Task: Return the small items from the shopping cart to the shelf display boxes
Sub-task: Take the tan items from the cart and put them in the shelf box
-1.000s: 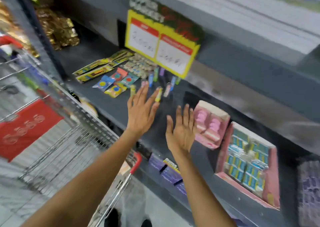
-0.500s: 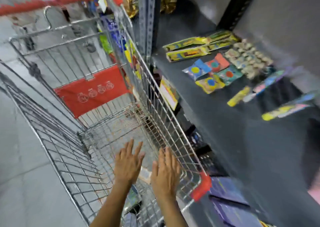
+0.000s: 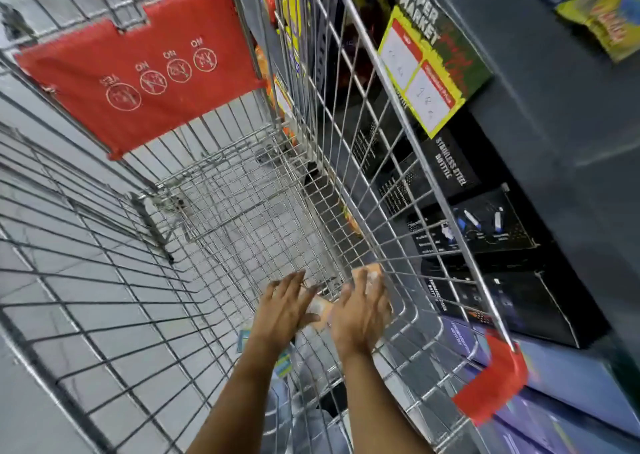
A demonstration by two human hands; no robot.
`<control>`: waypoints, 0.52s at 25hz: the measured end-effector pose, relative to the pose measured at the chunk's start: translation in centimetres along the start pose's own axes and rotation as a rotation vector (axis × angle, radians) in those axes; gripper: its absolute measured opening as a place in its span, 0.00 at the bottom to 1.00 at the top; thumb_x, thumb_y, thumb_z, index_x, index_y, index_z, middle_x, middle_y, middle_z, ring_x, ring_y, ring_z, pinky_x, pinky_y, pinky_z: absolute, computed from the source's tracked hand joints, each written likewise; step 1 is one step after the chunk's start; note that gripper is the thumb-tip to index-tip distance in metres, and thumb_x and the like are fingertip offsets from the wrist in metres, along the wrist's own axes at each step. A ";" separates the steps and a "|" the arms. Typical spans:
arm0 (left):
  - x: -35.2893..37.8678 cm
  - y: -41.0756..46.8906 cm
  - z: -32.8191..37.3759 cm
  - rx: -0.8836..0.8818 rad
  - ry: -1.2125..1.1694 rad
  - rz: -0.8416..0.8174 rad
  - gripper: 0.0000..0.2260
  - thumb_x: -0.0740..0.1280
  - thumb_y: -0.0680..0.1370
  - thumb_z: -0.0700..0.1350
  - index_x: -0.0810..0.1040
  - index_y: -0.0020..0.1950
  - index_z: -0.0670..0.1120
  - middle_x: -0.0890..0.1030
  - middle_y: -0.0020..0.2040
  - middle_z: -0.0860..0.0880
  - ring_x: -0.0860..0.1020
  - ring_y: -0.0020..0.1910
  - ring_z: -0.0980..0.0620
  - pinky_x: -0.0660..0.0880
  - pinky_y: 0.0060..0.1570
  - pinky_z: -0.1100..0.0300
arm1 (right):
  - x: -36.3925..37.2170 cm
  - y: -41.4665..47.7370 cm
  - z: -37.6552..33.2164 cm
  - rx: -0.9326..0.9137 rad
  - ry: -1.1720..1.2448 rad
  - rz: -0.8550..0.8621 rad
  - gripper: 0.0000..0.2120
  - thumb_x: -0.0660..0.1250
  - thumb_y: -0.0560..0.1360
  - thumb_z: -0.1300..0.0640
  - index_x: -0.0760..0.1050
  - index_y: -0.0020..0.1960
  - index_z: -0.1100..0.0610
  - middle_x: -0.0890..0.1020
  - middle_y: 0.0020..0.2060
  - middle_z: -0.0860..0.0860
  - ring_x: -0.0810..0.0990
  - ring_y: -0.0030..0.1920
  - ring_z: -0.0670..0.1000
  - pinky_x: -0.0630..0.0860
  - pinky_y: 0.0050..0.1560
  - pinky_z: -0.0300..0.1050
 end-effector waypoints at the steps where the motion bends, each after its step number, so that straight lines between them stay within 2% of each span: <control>1: 0.5 0.1 -0.4 -0.048 0.015 -0.042 0.27 0.70 0.64 0.62 0.71 0.54 0.47 0.82 0.53 0.42 0.80 0.49 0.43 0.77 0.46 0.49 | -0.3 0.2 0.2 0.062 0.001 0.023 0.24 0.64 0.75 0.55 0.66 0.69 0.60 0.67 0.69 0.63 0.65 0.67 0.64 0.66 0.64 0.62; 4: 0.8 0.2 -2.4 -0.264 -0.064 -0.084 0.25 0.69 0.64 0.64 0.73 0.46 0.44 0.81 0.42 0.45 0.80 0.41 0.45 0.77 0.43 0.46 | -0.7 -0.2 0.2 0.113 -0.043 -0.040 0.28 0.62 0.76 0.55 0.58 0.72 0.62 0.64 0.71 0.63 0.62 0.69 0.63 0.63 0.66 0.60; 6: -0.4 0.2 -2.9 -0.358 -0.259 0.033 0.23 0.71 0.66 0.60 0.69 0.47 0.44 0.78 0.39 0.46 0.78 0.33 0.46 0.76 0.35 0.48 | -1.0 0.5 0.0 0.142 -0.080 -0.088 0.32 0.66 0.74 0.56 0.56 0.73 0.61 0.63 0.70 0.63 0.63 0.68 0.61 0.63 0.66 0.57; 8: -2.2 0.2 -3.4 -0.419 -0.307 0.199 0.20 0.71 0.69 0.55 0.68 0.50 0.44 0.77 0.40 0.44 0.77 0.32 0.46 0.75 0.31 0.51 | -1.3 0.7 -0.2 0.170 -0.052 -0.083 0.35 0.70 0.71 0.59 0.58 0.72 0.60 0.69 0.65 0.64 0.69 0.63 0.61 0.66 0.63 0.55; 10: -2.7 0.3 -3.6 -0.458 -0.212 0.246 0.20 0.69 0.71 0.55 0.72 0.54 0.42 0.77 0.42 0.41 0.76 0.35 0.44 0.75 0.33 0.50 | -1.3 0.7 -0.9 0.152 -0.016 -0.087 0.33 0.72 0.70 0.59 0.61 0.70 0.59 0.72 0.59 0.63 0.74 0.55 0.60 0.72 0.57 0.54; 11: -2.4 0.2 -3.5 -0.439 -0.178 0.217 0.21 0.64 0.74 0.58 0.72 0.56 0.42 0.77 0.45 0.40 0.77 0.38 0.42 0.76 0.35 0.49 | -1.2 0.7 -1.3 0.134 -0.001 -0.085 0.32 0.73 0.69 0.59 0.63 0.69 0.59 0.72 0.58 0.62 0.75 0.52 0.59 0.74 0.54 0.55; 13: -1.6 -0.3 -2.8 -0.398 -0.155 0.114 0.29 0.47 0.77 0.64 0.72 0.61 0.42 0.78 0.54 0.37 0.78 0.46 0.40 0.77 0.40 0.47 | -1.1 0.6 -1.7 0.108 0.006 -0.063 0.31 0.75 0.67 0.60 0.66 0.66 0.59 0.73 0.56 0.62 0.76 0.50 0.59 0.76 0.49 0.56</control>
Point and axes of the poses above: each hand's wrist, its own y-axis towards the middle knuckle, its own x-axis out of the palm, z = x × y, the point moved 4 cm from there along y, towards the middle knuckle
